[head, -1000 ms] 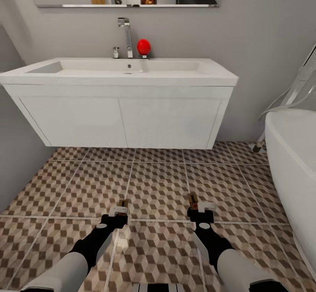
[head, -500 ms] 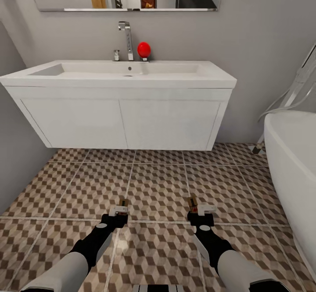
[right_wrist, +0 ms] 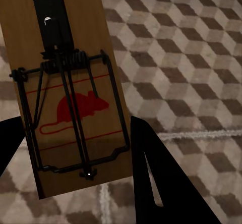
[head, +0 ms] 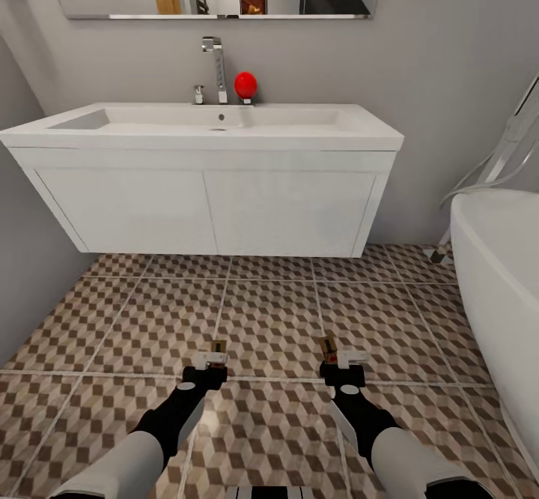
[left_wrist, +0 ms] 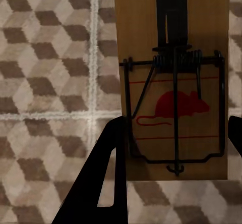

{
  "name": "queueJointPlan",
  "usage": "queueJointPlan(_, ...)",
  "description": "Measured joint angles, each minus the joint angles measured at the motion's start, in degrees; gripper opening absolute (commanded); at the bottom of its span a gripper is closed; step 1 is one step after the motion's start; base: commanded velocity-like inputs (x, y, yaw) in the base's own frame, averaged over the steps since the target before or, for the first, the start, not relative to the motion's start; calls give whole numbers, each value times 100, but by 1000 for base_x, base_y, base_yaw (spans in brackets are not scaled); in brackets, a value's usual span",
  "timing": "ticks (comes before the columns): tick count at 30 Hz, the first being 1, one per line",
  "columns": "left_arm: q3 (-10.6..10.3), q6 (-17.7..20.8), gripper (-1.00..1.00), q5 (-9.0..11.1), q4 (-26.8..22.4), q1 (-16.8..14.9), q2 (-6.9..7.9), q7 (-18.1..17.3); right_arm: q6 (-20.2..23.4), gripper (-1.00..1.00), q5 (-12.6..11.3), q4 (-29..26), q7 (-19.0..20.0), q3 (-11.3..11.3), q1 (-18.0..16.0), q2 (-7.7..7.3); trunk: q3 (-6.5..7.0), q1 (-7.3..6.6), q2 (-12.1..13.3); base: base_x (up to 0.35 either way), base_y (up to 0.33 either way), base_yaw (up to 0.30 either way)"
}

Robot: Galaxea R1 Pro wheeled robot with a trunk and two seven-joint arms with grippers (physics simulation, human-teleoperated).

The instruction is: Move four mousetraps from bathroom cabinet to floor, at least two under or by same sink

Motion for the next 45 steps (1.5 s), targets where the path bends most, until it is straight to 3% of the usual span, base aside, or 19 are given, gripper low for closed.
queueJointPlan(4,-2,2,-100,2,10,0,-12,84,0,-100,-1,0,0,0,0,0,0,0,0,0,0,0)
queueJointPlan(45,-11,6,-100,3,29,0,-13,85,0,-100,6,0,0,0,0,-1,-908,106,-55,0,0,0)
